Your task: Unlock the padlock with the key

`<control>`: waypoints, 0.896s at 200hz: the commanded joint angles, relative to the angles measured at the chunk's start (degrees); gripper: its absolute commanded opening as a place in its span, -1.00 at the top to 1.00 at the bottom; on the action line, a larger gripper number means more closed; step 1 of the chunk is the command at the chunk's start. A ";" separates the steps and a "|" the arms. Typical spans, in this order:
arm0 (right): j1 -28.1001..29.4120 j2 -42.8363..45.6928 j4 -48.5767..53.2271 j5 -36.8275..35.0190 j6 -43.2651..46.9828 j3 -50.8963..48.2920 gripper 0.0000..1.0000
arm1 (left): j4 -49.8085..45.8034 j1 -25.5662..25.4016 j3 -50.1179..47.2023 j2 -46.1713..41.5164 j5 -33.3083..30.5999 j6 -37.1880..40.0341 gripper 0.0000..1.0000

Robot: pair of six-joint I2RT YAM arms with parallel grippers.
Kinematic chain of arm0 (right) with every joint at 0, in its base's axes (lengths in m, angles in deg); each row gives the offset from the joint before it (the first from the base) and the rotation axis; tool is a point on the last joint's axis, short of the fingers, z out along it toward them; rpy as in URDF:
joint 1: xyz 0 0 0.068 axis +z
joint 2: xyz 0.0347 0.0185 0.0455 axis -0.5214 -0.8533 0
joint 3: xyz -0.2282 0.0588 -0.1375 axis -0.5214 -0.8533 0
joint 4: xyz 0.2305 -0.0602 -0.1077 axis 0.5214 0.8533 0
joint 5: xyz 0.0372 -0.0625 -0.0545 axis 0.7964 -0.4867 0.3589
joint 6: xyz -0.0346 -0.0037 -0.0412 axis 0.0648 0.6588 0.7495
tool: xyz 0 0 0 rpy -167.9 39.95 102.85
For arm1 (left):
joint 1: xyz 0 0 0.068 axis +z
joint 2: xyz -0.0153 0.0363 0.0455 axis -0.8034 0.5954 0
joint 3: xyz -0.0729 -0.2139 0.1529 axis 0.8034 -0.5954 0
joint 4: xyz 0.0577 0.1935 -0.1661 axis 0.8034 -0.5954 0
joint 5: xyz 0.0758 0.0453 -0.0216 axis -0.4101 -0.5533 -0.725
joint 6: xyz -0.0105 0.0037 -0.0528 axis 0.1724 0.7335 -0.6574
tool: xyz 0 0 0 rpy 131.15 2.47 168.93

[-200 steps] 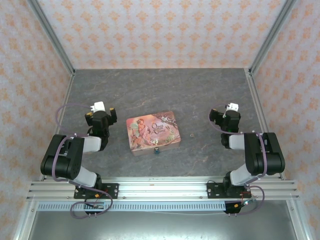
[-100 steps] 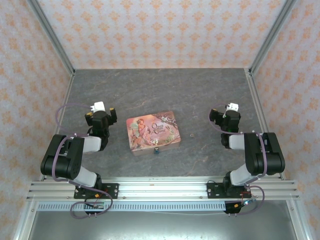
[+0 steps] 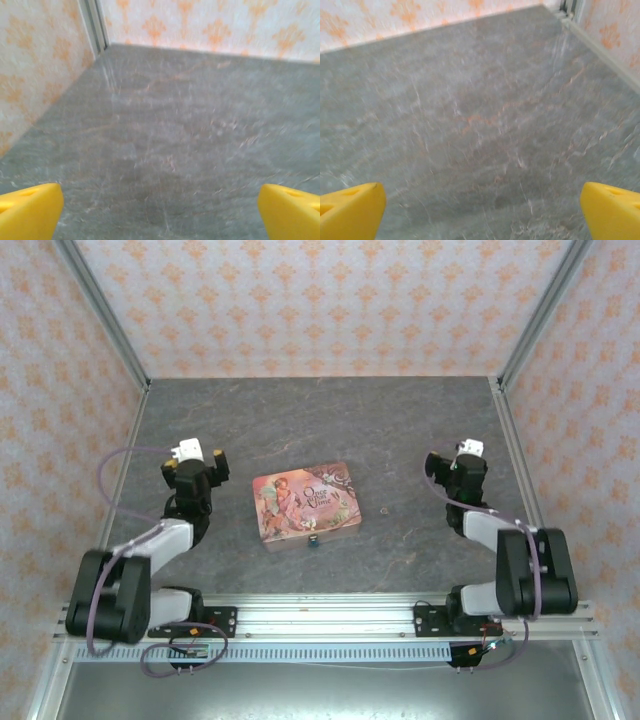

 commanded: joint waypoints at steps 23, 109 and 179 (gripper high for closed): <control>0.28 10.95 30.86 6.88 -7.75 9.97 -0.94 | -31.30 -0.99 12.51 -12.13 9.64 -13.59 -1.00; 16.40 5.83 59.44 15.84 -17.12 18.19 -0.45 | -31.64 -16.66 14.31 -8.35 29.01 -37.05 -0.96; 22.13 -11.54 59.05 12.94 -20.84 24.33 -0.06 | -29.23 -20.12 17.71 -2.09 28.38 -37.14 -0.96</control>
